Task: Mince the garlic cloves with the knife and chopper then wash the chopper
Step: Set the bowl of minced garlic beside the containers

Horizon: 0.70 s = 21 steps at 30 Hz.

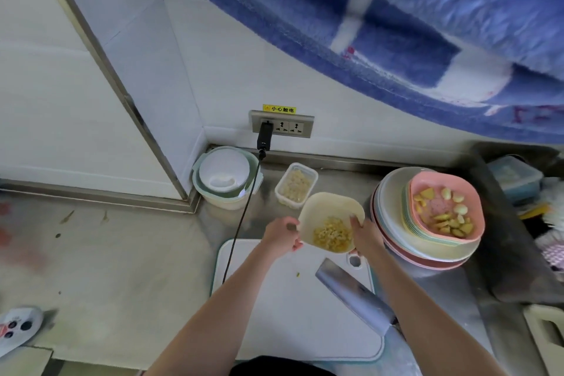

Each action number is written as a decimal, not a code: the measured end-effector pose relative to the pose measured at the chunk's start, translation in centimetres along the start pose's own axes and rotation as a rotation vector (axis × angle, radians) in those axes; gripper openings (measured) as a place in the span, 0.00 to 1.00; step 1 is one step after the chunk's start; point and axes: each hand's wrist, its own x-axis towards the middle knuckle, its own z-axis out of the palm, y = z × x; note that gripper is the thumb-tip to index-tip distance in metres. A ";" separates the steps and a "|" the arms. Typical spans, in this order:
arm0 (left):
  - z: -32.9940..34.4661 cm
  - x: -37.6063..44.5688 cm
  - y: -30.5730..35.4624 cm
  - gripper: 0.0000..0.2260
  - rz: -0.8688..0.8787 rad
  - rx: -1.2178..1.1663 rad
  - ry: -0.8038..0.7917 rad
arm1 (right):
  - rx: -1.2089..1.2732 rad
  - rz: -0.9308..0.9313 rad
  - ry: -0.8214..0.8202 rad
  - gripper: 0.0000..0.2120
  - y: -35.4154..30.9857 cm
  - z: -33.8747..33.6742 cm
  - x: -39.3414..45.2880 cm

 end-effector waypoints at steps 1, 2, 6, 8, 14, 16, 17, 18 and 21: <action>0.4 0.1 -0.1 0.12 -0.018 0.019 -0.021 | -0.004 0.028 -0.020 0.24 0.3 0.0 0.5; 0.7 0.3 -0.4 0.11 -0.041 0.024 -0.043 | 0.003 0.051 -0.039 0.24 0.4 0.1 0.7; 1.4 0.7 -0.6 0.12 -0.113 0.011 -0.164 | 0.075 0.004 0.017 0.34 0.6 0.6 0.6; 1.6 0.9 -0.6 0.09 -0.082 0.081 -0.181 | 0.101 -0.057 0.049 0.37 0.7 0.8 0.1; 1.9 0.8 0.1 0.23 0.068 0.299 -0.086 | -0.362 -0.205 -0.130 0.32 2.4 1.6 -0.6; 0.9 0.1 -0.9 0.20 0.150 0.513 0.056 | -0.369 -0.206 -0.044 0.29 3.8 1.6 -1.4; 0.1 -0.5 -1.7 0.20 0.172 0.625 0.127 | -0.359 -0.216 0.004 0.27 4.7 1.5 -2.0; -0.7 -1.2 -2.5 0.20 0.181 0.755 0.193 | -0.354 -0.236 0.043 0.25 5.5 1.4 -2.9; -3.1 -2.9 -5.3 0.21 0.137 1.168 0.330 | -0.480 -0.361 0.151 0.18 8.5 1.8 -6.2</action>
